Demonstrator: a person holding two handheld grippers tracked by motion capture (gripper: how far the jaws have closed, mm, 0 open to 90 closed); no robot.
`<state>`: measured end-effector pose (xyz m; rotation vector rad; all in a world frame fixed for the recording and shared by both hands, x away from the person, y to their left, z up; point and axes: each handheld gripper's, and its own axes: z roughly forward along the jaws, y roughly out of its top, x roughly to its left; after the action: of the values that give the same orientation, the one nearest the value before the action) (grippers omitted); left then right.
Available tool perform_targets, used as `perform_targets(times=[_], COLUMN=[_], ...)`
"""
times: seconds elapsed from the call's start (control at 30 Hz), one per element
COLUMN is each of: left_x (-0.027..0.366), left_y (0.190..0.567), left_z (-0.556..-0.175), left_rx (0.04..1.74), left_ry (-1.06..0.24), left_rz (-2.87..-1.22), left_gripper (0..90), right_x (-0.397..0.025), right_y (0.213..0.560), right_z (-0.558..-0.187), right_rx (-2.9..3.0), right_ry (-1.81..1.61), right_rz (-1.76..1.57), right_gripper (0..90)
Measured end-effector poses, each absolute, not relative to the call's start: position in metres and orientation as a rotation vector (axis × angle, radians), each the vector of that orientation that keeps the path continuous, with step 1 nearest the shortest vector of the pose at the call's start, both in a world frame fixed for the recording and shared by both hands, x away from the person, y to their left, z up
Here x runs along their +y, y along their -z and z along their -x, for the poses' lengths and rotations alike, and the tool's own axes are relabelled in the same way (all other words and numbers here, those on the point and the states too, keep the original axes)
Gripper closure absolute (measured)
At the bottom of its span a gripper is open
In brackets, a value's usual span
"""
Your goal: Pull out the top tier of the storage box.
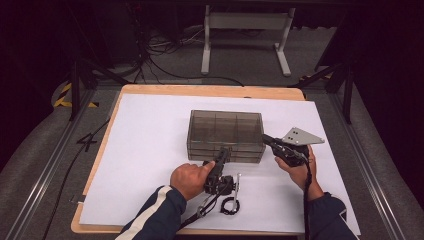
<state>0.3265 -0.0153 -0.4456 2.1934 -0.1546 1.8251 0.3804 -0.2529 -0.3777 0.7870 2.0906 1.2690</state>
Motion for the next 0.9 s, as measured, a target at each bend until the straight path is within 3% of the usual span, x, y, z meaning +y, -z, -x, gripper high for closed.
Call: perform_targets(times=[0.27, 0.9], left_x=[-0.02, -0.009], left_y=[0.447, 0.445], left_z=[-0.326, -0.31], left_rx=[-0.163, -0.145], left_ry=[-1.881, -1.799], left_rz=[-2.188, -2.167], left_gripper=[80.2, 79.7], right_x=[-0.252, -0.253], right_y=[0.378, 0.377], right_z=[-0.38, -0.379], right_rx=[2.09, 2.095], right_ry=[-1.26, -1.26], right_rz=[-0.782, -0.782], right_gripper=[90.0, 90.0])
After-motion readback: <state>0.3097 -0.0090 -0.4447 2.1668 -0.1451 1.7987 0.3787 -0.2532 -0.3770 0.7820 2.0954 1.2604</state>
